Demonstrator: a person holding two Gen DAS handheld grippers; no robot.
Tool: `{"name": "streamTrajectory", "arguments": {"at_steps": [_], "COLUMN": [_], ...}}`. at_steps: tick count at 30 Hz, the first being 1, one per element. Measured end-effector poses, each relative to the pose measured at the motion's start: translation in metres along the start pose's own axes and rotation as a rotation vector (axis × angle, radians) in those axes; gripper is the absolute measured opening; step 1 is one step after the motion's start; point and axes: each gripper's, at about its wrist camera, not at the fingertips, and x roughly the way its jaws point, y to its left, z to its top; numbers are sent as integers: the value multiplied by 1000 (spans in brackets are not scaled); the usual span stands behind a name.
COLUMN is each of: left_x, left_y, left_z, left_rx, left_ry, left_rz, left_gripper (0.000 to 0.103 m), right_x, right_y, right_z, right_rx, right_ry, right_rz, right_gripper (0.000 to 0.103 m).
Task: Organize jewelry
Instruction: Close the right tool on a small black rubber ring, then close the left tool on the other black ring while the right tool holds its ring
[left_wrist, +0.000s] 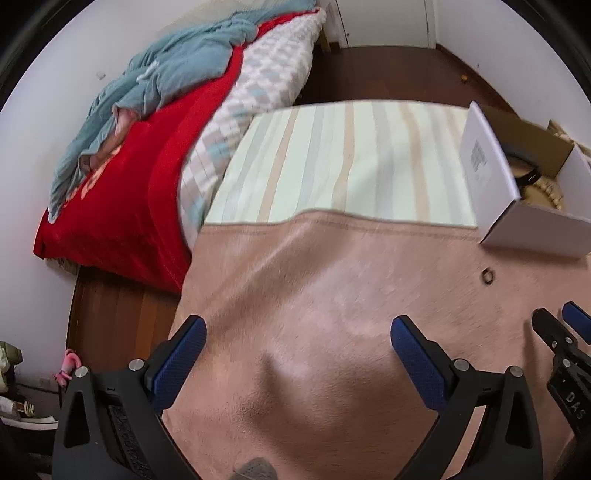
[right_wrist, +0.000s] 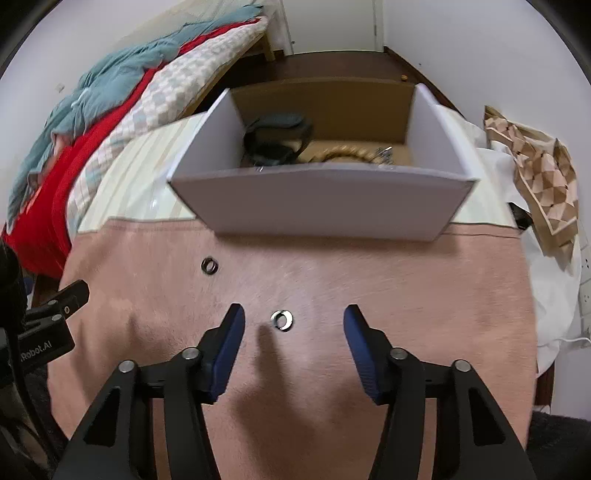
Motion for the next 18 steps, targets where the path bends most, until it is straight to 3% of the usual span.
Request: {"name": "streamTrajectory", "arguments": {"at_steps": [4, 5, 11, 18], "left_x": [8, 9, 9, 1], "left_y": [3, 2, -9, -52], "left_z": [-4, -4, 1, 18], "left_rx": [9, 12, 18, 17], "left_ry": [14, 14, 19, 32], "left_rz": [10, 12, -43, -243], "left_gripper": [102, 102, 102, 102], "right_x": [1, 1, -11, -41], "right_y": [11, 13, -7, -57], "right_z": [-3, -4, -6, 0], "right_rx": [-47, -52, 14, 128], "right_ry": [-36, -41, -62, -93], "right_rz": [-44, -52, -22, -36], "right_gripper": [30, 13, 13, 13]}}
